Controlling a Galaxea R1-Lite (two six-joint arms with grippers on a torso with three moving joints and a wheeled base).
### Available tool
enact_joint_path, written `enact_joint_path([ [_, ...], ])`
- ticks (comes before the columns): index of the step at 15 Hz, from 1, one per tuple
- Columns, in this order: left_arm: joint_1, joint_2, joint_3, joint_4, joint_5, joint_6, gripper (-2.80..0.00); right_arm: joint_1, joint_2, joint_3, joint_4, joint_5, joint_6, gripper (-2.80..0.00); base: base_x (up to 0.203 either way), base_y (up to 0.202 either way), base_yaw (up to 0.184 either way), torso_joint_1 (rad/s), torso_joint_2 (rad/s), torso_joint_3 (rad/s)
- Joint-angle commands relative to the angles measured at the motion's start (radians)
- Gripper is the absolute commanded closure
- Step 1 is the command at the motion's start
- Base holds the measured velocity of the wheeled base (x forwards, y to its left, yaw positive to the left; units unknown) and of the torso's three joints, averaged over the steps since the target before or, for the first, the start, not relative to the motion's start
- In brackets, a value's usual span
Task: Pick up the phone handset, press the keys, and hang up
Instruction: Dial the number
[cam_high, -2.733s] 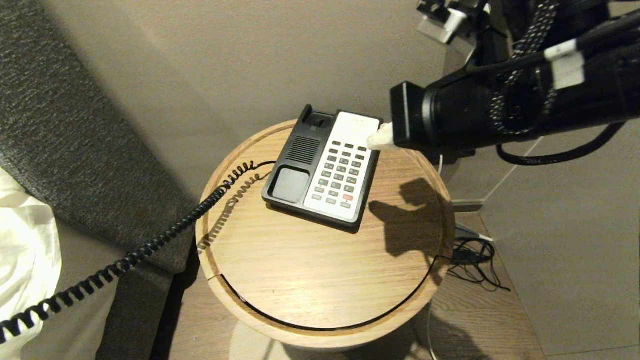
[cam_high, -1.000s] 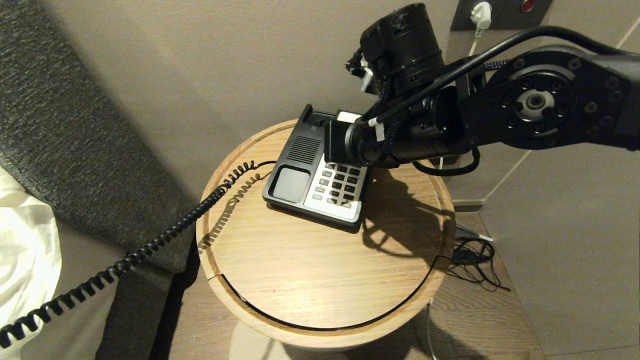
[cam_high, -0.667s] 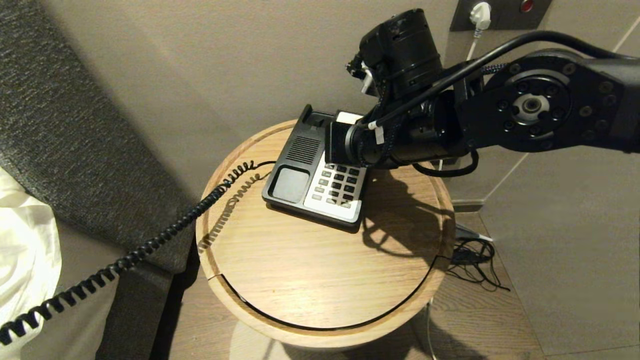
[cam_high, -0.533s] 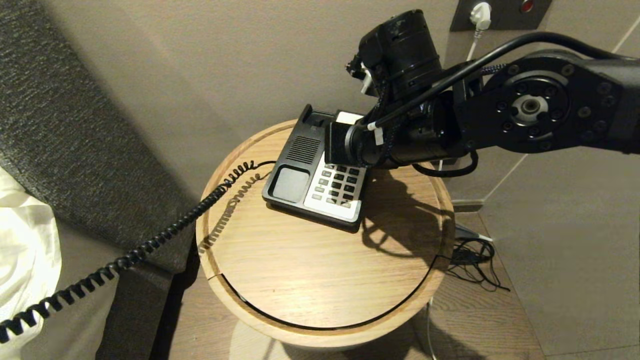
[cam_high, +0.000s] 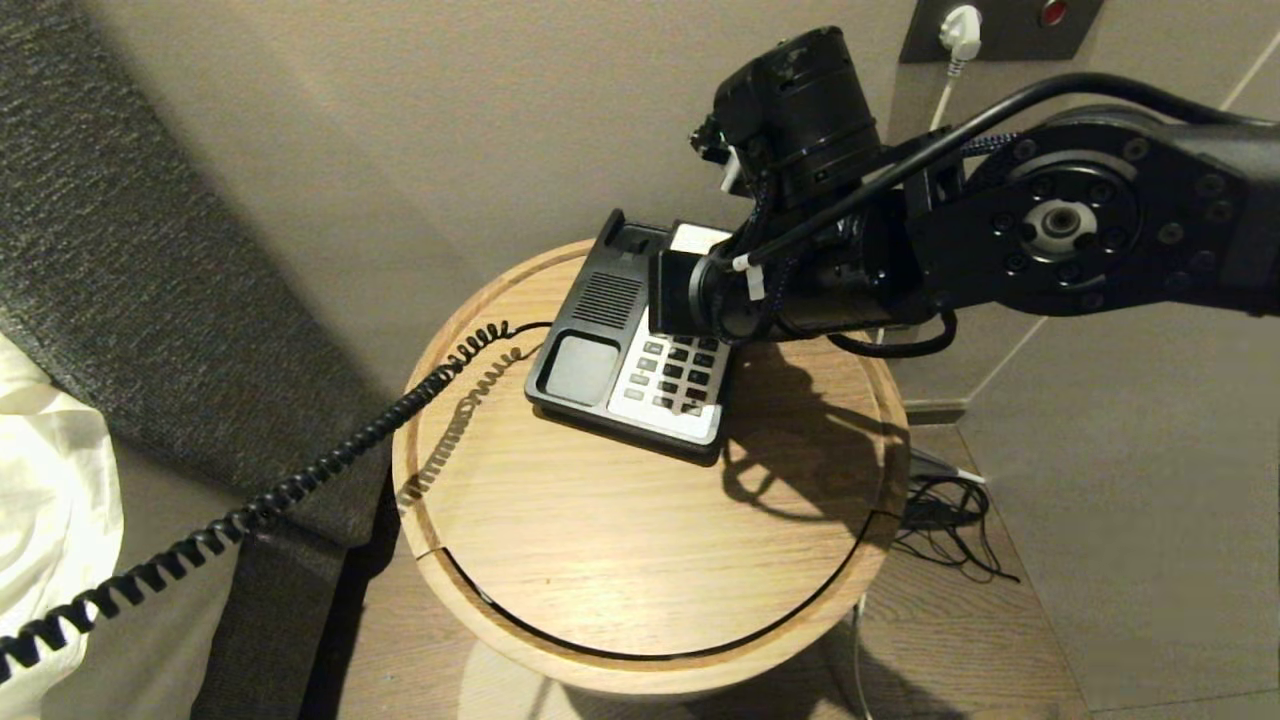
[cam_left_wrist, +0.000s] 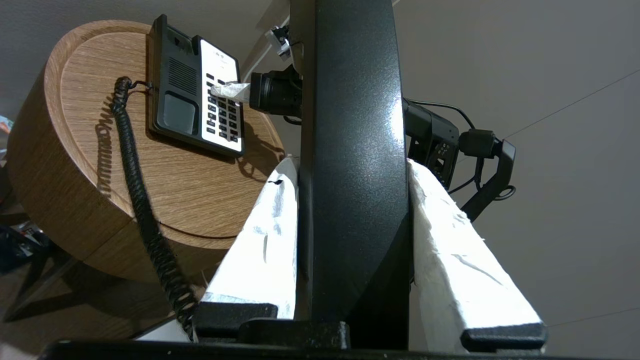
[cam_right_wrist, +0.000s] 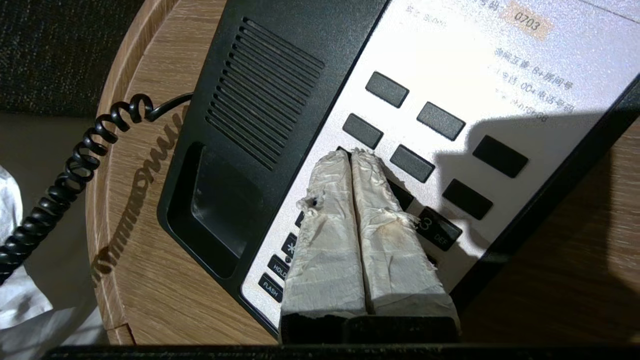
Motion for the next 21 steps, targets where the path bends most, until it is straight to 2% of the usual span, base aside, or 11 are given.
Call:
enact_joint_path([
  [1,-0.001,0.0,0.0,0.003,0.001,-0.004,0.0,0.001,0.0,0.027,0.001,-0.011,0.002,0.0,0.0,0.0,0.0,0.0,0.0,0.0],
  [11,-0.001,-0.006,-0.002,0.003,0.001,-0.005,0.0,0.013,-0.098,0.02,0.014,-0.014,0.012,0.0,0.0,0.0,0.0,0.0,0.0,0.0],
  [21,-0.001,-0.01,0.002,0.003,0.001,-0.005,0.0,0.014,-0.095,0.057,0.043,-0.018,0.019,0.0,0.0,0.0,0.0,0.0,0.0,0.0],
])
